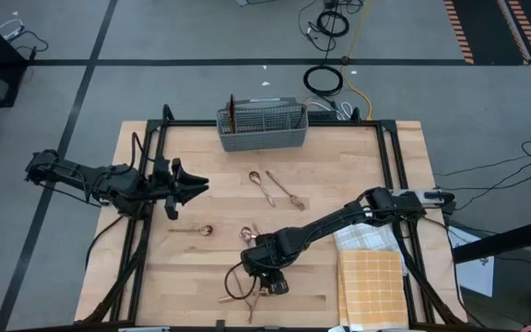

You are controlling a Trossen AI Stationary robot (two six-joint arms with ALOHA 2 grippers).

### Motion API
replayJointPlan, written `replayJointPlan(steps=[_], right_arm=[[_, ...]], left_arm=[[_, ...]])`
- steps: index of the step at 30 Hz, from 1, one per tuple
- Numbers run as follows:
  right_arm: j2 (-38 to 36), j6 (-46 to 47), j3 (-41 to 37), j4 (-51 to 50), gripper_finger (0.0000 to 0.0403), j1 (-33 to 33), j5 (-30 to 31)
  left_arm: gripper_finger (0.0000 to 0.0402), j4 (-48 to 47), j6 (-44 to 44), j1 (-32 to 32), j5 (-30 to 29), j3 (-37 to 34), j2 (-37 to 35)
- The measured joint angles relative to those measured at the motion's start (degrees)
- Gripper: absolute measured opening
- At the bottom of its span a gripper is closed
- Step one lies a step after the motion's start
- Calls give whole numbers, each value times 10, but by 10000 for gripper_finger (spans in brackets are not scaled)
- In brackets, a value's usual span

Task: Sort silverware
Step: Put the bottom right bronze spoon into the gray silverware rack

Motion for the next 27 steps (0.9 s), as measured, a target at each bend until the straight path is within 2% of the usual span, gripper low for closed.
replayJointPlan(steps=[12,16,22,24,27], right_arm=[[23,6,1,4,168,0,-11],[26,27,2,-3,123,-2,9],[26,59,2,-5,23,-13,16],[26,70,2,-5,9,-16,13],[25,91,2,-4,10,-19,19]], left_arm=[[114,-13,1,0,0,0,0],[114,-13,5,0,0,0,-1],[114,-13,5,0,0,0,-1],[114,-13,5,0,0,0,-1],[114,-13,5,0,0,0,-1]])
